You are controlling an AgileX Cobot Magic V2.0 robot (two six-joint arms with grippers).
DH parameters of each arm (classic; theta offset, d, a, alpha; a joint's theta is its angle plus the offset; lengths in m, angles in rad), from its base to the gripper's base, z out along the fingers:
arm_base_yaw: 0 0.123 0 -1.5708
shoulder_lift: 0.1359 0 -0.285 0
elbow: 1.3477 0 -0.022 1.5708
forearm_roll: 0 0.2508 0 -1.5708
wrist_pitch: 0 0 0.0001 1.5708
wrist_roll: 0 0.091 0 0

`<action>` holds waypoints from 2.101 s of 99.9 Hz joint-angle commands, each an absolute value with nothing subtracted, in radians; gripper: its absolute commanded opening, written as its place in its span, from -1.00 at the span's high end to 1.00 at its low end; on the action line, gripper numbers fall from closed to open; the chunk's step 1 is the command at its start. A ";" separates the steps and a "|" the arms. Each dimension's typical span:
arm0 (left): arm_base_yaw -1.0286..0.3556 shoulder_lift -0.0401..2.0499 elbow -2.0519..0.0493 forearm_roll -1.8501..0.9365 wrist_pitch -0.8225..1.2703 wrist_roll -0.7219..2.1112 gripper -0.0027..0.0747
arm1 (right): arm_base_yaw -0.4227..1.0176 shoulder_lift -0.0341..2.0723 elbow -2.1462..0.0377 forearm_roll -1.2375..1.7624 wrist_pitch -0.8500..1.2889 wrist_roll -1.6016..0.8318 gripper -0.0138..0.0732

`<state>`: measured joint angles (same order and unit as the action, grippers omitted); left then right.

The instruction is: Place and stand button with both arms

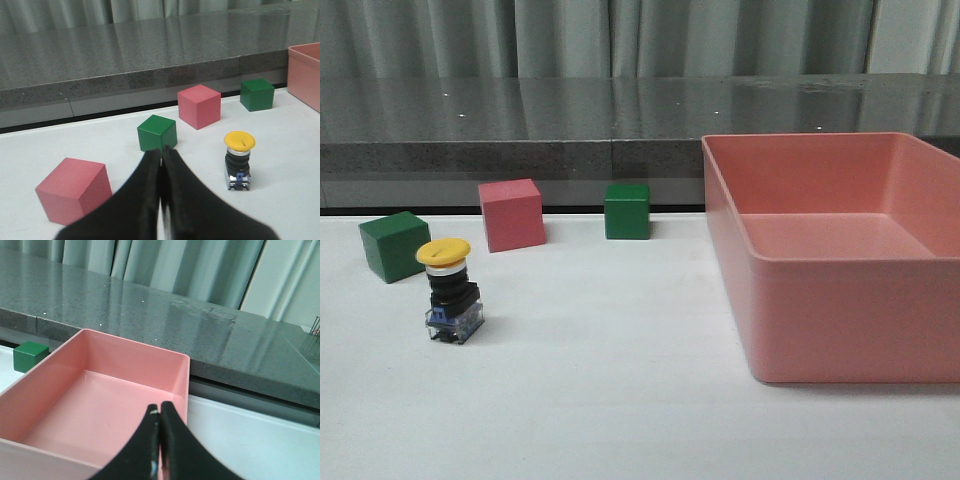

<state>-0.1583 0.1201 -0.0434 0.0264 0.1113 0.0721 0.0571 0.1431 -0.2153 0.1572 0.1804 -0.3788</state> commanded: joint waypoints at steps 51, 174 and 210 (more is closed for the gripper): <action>-0.092 -0.036 0.045 0.062 -0.021 0.037 0.98 | 0.054 0.152 -0.243 0.164 0.108 -0.379 0.82; -0.092 -0.036 0.045 0.062 -0.021 0.037 0.98 | 0.055 -0.029 0.015 0.046 0.000 0.082 0.82; -0.092 -0.036 0.045 0.062 -0.021 0.037 0.98 | 0.055 -0.030 0.013 0.053 0.000 0.083 0.82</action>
